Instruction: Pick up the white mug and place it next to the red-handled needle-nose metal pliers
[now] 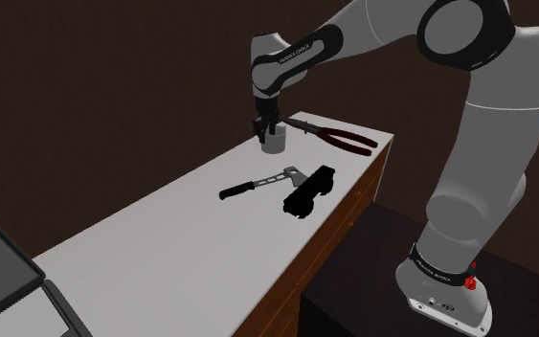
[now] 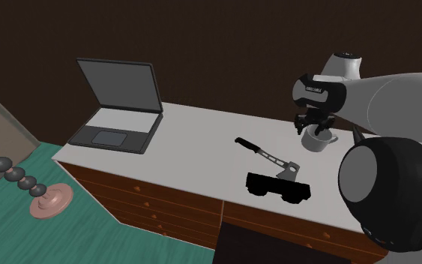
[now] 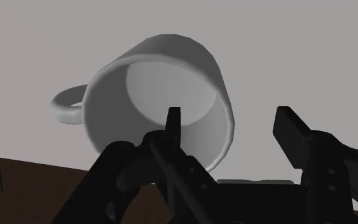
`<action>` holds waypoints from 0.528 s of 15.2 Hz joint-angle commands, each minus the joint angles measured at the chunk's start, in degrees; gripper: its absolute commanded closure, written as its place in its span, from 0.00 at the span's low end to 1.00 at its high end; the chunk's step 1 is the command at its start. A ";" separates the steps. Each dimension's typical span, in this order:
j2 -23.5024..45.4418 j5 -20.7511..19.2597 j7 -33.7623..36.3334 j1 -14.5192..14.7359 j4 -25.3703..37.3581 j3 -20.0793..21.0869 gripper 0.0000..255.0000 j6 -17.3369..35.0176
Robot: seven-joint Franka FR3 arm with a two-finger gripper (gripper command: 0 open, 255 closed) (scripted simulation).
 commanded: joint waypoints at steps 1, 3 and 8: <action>0.00 0.00 0.00 0.00 0.00 0.00 0.00 0.00; 0.00 0.00 0.00 0.00 0.00 0.00 0.00 0.00; -2.48 0.89 -0.59 0.01 4.21 0.23 0.00 -6.60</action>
